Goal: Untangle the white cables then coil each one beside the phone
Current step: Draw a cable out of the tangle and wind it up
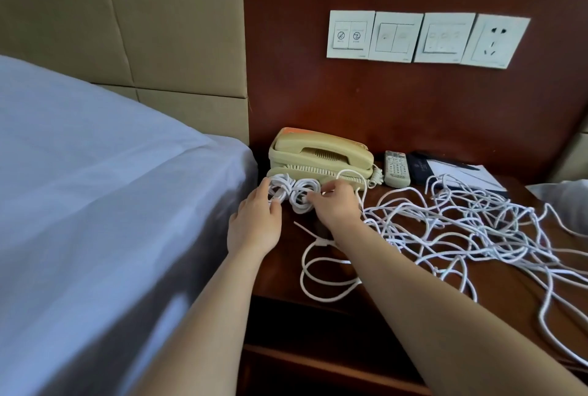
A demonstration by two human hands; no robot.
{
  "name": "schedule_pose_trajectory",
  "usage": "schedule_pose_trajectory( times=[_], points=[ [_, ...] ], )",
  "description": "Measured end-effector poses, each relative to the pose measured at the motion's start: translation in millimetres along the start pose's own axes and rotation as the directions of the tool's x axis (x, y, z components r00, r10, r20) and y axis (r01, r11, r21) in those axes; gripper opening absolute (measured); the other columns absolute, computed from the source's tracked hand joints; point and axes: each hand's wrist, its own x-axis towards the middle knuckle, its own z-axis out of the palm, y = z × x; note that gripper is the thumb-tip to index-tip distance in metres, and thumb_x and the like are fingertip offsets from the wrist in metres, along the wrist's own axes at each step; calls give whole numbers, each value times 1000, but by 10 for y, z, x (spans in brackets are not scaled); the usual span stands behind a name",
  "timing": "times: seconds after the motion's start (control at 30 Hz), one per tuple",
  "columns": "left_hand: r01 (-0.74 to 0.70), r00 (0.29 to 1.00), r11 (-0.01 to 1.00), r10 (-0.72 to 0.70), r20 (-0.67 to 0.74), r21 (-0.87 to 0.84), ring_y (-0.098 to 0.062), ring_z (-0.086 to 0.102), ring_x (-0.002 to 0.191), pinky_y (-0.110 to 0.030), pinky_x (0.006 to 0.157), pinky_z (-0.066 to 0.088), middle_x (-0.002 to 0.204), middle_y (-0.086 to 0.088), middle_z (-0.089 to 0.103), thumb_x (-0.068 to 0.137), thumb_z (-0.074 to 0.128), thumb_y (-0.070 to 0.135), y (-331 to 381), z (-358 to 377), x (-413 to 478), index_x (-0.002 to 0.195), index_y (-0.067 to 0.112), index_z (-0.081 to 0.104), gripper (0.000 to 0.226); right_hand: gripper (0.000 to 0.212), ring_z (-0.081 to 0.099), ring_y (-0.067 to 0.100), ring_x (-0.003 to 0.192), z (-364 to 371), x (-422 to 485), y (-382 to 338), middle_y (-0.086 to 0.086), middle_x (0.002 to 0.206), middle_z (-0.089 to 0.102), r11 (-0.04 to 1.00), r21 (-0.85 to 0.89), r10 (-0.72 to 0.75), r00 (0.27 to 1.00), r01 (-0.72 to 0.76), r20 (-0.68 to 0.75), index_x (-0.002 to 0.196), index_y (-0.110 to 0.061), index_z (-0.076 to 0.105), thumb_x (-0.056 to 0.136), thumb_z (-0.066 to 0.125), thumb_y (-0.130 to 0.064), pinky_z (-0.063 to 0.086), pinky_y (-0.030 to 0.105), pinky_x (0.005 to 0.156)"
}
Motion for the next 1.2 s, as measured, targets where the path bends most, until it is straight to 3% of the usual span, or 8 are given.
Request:
schedule_pose_trajectory(
  times=[0.2,0.4,0.57,0.77,0.93,1.03,1.1,1.2],
  points=[
    [-41,999,999,41,4,26,-26,33,137,-43,108,30,152,-3,34,101,33,32,-22,25,-26,150,25,18,52,17,55,26,83,-141,-54,-84,5,79,55,980,-177,-82,994,93,65,83,-11,52,85,66,-20,42,31,69],
    [-38,998,995,33,50,92,-28,19,143,-48,111,22,158,-7,15,101,32,33,23,22,-149,150,25,18,52,25,58,24,99,-481,-230,-205,10,106,63,913,-252,-302,947,321,114,109,-4,61,87,62,-15,40,25,76],
    [-63,997,982,53,61,176,-27,22,141,-47,109,23,156,-3,20,100,32,35,130,-56,-384,147,23,26,48,12,57,15,84,-1011,-554,-125,1,89,63,837,-278,-432,881,471,191,95,-8,67,88,58,-10,42,23,71],
    [-223,959,969,199,205,104,-22,44,125,-42,104,37,137,-3,47,99,37,36,587,-250,-759,130,16,50,39,12,61,16,79,-1705,-1028,283,-1,88,65,813,-340,-434,881,473,189,98,-15,65,90,56,-12,45,23,69],
    [-367,891,913,290,349,177,-21,49,119,-41,98,40,130,0,53,99,32,44,1043,-250,-1222,129,20,49,42,9,53,-2,65,-2153,-1313,760,-13,74,59,820,-373,-400,901,433,166,88,-21,64,86,64,-13,39,5,61],
    [-371,870,892,236,433,258,-22,41,129,-48,105,31,140,1,45,98,25,53,1202,-135,-1330,137,22,40,52,14,57,3,71,-2305,-1367,1055,-10,80,62,828,-404,-363,921,389,142,85,-28,60,85,66,-15,41,11,67],
    [-319,853,917,167,494,241,-23,31,137,-55,110,22,150,1,34,95,24,61,1250,-56,-1301,144,24,31,62,9,59,15,82,-2364,-1354,1224,-8,86,60,818,-463,-338,936,342,95,89,-26,61,84,66,-20,45,25,74],
    [-262,818,941,101,566,212,-25,11,145,-53,114,15,159,0,14,89,31,68,1289,114,-1255,151,21,14,80,30,52,28,111,-2426,-1300,1355,2,113,59,779,-570,-297,954,261,30,115,-20,59,87,62,-31,44,38,90]
  ],
)
